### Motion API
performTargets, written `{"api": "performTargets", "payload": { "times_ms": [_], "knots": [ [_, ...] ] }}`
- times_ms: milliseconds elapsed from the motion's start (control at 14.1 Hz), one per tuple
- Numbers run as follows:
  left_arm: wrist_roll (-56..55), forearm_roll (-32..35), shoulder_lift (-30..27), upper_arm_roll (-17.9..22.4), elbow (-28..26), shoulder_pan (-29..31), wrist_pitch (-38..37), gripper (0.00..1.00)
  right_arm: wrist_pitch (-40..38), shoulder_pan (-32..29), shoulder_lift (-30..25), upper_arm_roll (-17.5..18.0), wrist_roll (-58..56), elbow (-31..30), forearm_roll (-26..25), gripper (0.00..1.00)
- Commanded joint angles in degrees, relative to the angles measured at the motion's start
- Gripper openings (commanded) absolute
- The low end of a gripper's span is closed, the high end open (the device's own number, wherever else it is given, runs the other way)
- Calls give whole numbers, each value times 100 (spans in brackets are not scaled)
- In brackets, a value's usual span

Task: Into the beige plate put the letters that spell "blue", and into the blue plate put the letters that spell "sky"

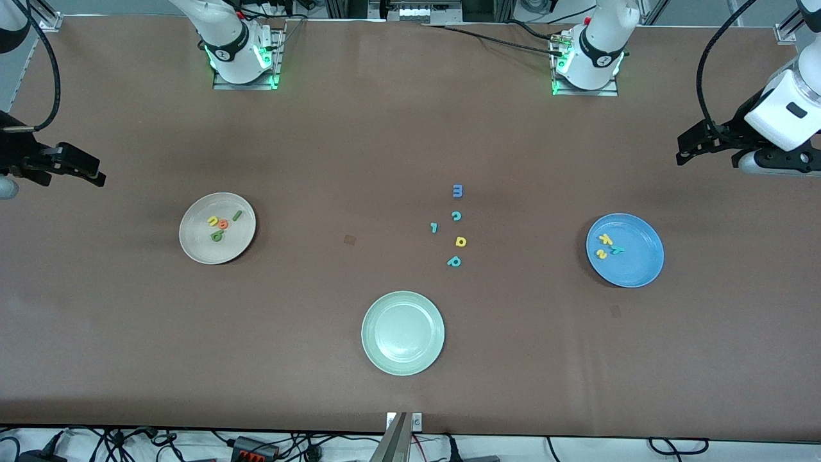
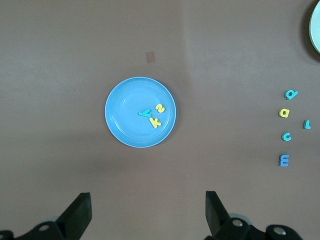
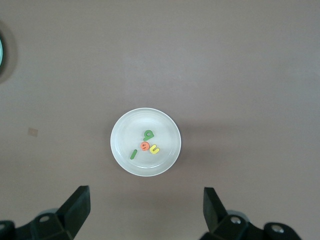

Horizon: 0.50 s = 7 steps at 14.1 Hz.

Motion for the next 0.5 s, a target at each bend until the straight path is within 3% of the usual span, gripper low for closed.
{"api": "performTargets", "payload": {
  "times_ms": [0, 425],
  "knots": [
    [89, -82, 7, 14, 77, -6, -94, 100, -50, -23, -14, 49, 22, 41, -91, 100],
    [89, -82, 7, 14, 77, -6, -94, 100, -76, -23, 4, 49, 22, -12, -108, 100]
  ]
}}
